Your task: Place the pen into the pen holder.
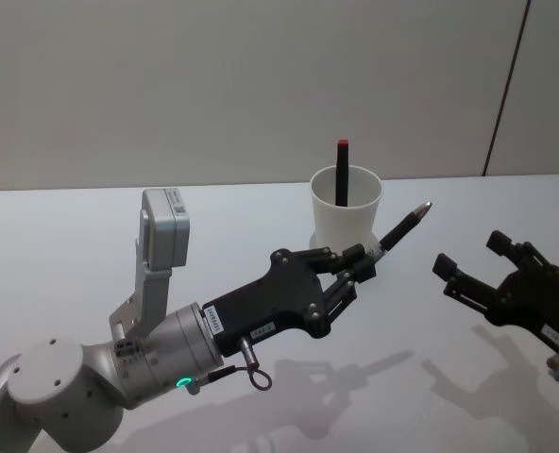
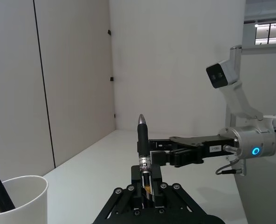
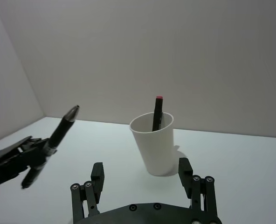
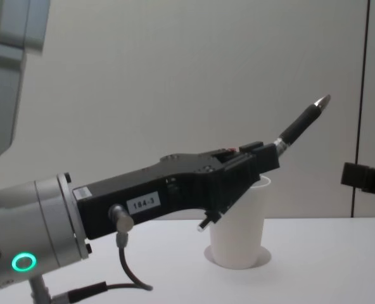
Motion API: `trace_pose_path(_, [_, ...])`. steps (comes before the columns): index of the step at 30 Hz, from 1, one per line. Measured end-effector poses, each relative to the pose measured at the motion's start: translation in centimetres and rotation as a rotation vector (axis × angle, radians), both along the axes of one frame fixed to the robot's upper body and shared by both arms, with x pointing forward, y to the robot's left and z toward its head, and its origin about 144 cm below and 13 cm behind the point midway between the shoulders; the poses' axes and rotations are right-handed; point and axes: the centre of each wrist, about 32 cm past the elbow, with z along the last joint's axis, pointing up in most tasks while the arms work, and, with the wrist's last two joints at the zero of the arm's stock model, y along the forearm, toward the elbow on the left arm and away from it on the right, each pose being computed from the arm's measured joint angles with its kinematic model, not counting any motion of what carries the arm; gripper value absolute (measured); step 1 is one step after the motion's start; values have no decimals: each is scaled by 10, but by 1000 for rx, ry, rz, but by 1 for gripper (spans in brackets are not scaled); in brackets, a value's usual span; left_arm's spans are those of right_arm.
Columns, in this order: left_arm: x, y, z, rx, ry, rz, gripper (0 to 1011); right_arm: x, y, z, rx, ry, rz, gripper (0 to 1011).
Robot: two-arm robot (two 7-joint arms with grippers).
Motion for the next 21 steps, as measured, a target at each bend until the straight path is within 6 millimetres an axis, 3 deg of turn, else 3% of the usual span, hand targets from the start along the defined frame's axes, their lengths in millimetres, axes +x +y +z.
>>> trace_pose_path(21, [0, 0, 0, 0, 0, 0, 130, -13, 4, 5, 254, 146, 128, 1001])
